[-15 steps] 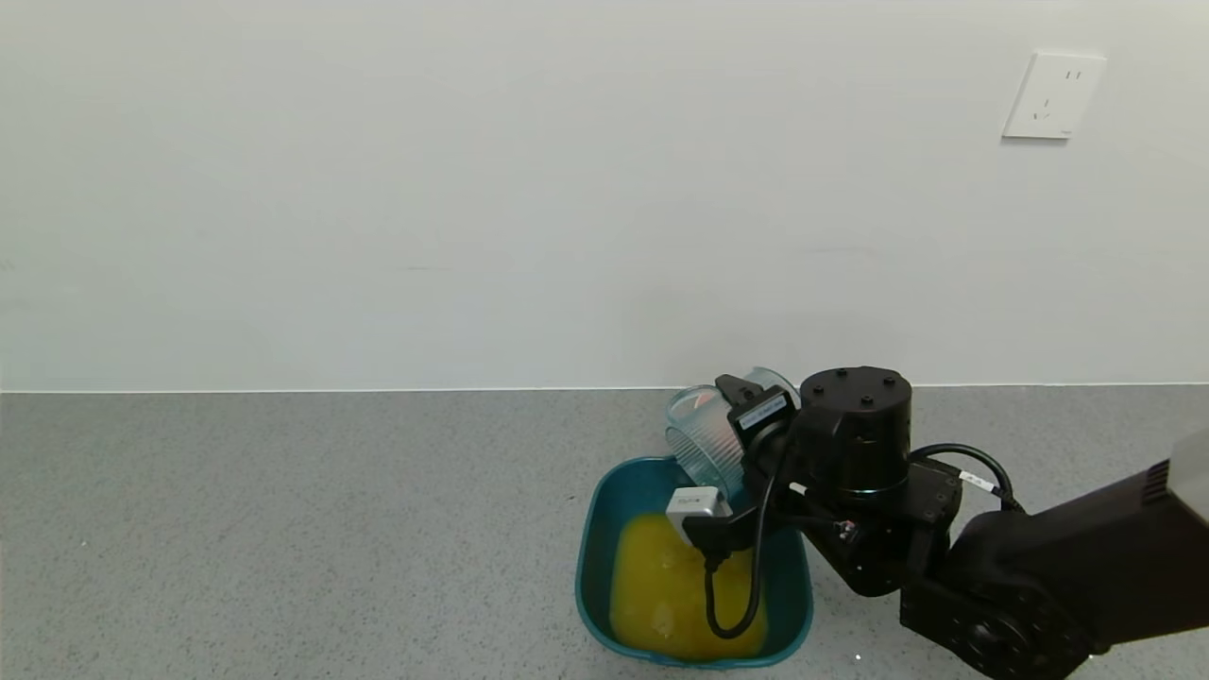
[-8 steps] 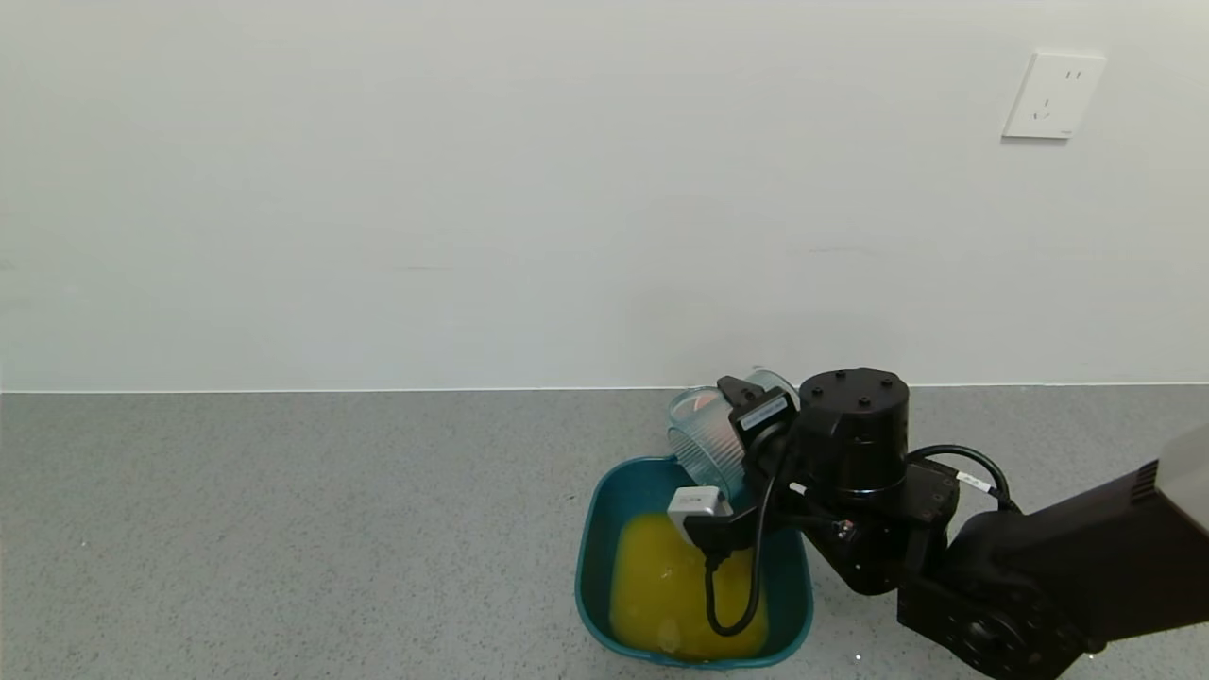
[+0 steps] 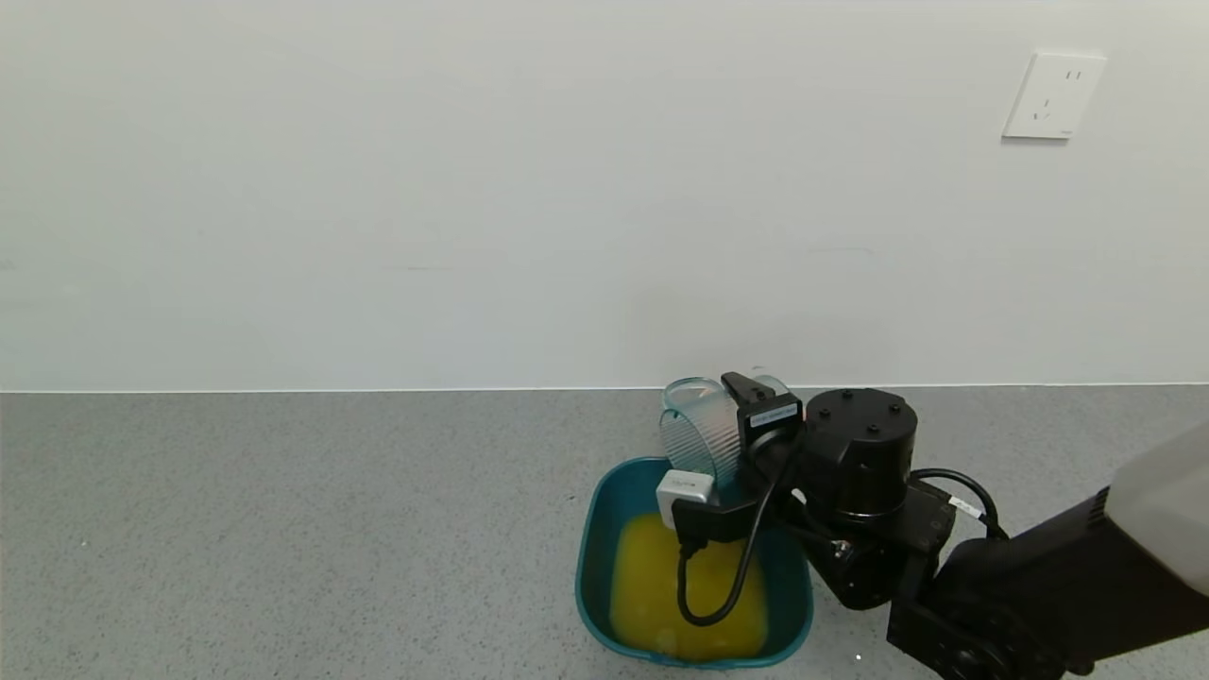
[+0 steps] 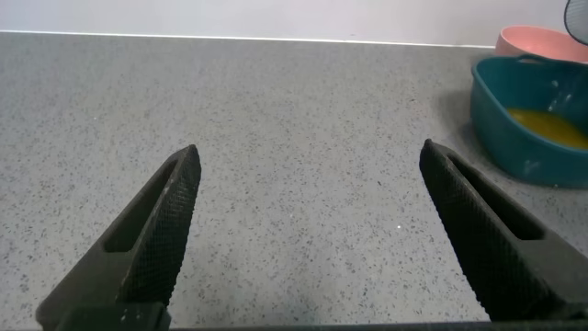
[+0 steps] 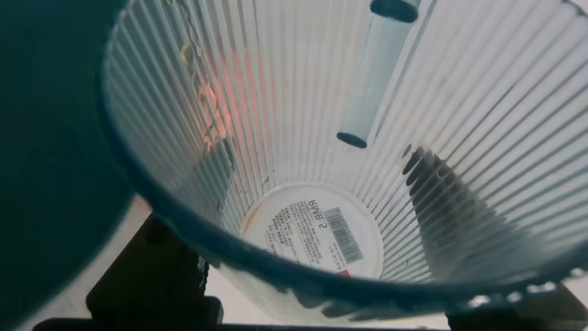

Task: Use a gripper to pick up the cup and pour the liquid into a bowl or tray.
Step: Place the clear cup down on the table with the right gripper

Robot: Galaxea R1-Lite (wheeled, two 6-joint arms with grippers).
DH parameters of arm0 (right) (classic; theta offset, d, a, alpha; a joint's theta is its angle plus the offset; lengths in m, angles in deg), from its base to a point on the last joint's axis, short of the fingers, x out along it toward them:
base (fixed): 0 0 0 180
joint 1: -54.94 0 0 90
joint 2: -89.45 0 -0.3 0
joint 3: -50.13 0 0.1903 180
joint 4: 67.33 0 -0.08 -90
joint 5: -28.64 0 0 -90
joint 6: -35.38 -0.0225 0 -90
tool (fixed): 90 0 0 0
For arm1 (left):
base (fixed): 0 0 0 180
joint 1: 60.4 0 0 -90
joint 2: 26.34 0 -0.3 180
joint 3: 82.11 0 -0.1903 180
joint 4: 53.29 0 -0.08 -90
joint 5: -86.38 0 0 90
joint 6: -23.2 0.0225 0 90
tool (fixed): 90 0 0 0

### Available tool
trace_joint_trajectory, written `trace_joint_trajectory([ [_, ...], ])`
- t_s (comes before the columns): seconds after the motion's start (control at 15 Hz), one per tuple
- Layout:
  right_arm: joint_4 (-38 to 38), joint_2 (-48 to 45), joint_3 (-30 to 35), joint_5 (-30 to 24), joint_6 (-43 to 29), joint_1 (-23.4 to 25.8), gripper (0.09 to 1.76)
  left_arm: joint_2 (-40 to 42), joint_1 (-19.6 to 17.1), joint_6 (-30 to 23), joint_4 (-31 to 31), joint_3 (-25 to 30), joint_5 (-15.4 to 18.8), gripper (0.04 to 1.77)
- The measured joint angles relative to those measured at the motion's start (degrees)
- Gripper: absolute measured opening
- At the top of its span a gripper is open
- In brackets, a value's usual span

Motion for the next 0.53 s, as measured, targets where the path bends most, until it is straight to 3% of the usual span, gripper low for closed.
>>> trace_joint_trajectory([
  [0.53,15.0,1.5,7.1,5.6,-20.8,-0.7,1.36,0.0,0.0,0.0,0.0,0.0,0.0,1.72],
])
